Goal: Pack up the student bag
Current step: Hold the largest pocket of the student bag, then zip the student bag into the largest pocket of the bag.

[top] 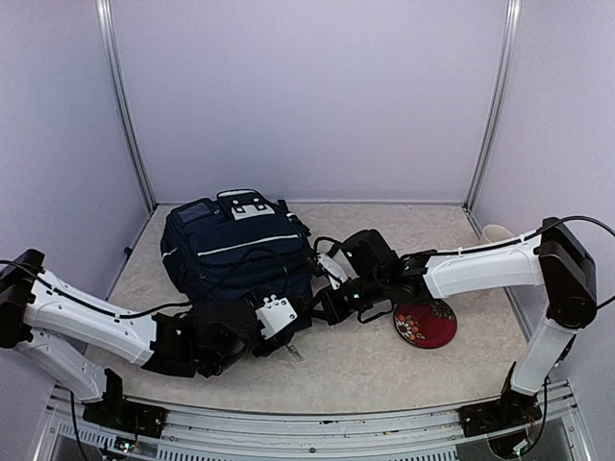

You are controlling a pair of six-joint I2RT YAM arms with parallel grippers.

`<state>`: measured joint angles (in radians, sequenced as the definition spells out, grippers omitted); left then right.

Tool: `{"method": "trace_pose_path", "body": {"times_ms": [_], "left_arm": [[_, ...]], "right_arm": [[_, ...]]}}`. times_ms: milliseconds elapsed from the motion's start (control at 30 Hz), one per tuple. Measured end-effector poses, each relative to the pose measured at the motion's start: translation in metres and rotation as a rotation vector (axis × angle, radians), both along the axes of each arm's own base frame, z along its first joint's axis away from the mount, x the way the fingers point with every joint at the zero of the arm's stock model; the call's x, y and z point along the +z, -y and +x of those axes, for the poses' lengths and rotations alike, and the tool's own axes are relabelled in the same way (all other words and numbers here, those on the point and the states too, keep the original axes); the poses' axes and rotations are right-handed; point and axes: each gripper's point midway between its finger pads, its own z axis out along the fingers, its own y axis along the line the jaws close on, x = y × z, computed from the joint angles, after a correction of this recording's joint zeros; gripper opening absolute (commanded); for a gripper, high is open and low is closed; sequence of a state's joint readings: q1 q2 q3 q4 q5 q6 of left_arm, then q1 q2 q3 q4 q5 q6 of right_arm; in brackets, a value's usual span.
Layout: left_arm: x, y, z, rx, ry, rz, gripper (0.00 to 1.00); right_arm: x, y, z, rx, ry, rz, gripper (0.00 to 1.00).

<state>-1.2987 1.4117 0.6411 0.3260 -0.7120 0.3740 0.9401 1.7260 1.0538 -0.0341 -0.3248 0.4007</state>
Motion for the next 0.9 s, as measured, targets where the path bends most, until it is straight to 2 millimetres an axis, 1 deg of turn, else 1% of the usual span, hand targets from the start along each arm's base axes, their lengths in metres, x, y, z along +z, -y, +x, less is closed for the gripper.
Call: {"method": "trace_pose_path", "body": {"times_ms": [67, 133, 233, 300, 367, 433, 467, 567, 600, 700, 767, 900], "left_arm": [[-0.018, 0.001, 0.010, 0.012, 0.000, 0.102, 0.63], [-0.028, -0.004, 0.021, 0.037, 0.002, 0.172, 0.62], [-0.034, -0.009, 0.032, 0.056, 0.002, 0.236, 0.64], [-0.036, -0.008, 0.032, 0.046, -0.006, 0.252, 0.62], [-0.038, -0.007, 0.033, 0.046, -0.014, 0.262, 0.57], [-0.040, -0.007, 0.036, 0.054, -0.018, 0.269, 0.47], [-0.043, -0.008, 0.038, 0.063, -0.017, 0.280, 0.38], [-0.047, -0.011, 0.047, 0.109, 0.003, 0.301, 0.04], [-0.048, -0.013, 0.050, 0.129, 0.018, 0.313, 0.00], [-0.050, -0.013, 0.054, 0.153, 0.037, 0.323, 0.00], [-0.047, -0.013, 0.053, 0.160, 0.047, 0.316, 0.00], [-0.041, -0.017, 0.041, 0.134, 0.053, 0.297, 0.00]], "right_arm": [[0.000, 0.000, 0.000, 0.000, -0.001, -0.001, 0.00], [0.000, 0.000, 0.000, 0.000, -0.001, -0.001, 0.00], [0.000, 0.000, 0.000, 0.000, 0.000, -0.003, 0.00], [0.000, 0.001, 0.000, 0.001, 0.000, -0.005, 0.00], [-0.001, 0.001, 0.000, 0.000, -0.001, -0.008, 0.00], [-0.001, 0.002, 0.002, -0.004, 0.000, -0.012, 0.00], [-0.001, 0.002, 0.002, -0.004, 0.000, -0.013, 0.00], [0.001, 0.003, 0.004, -0.008, 0.002, -0.011, 0.00], [0.001, 0.003, 0.005, -0.009, 0.003, -0.011, 0.00], [0.004, 0.003, 0.009, -0.017, 0.012, -0.005, 0.00], [0.004, 0.005, 0.012, -0.025, 0.015, -0.007, 0.00], [0.004, 0.009, 0.018, -0.037, 0.029, -0.018, 0.00]]}}
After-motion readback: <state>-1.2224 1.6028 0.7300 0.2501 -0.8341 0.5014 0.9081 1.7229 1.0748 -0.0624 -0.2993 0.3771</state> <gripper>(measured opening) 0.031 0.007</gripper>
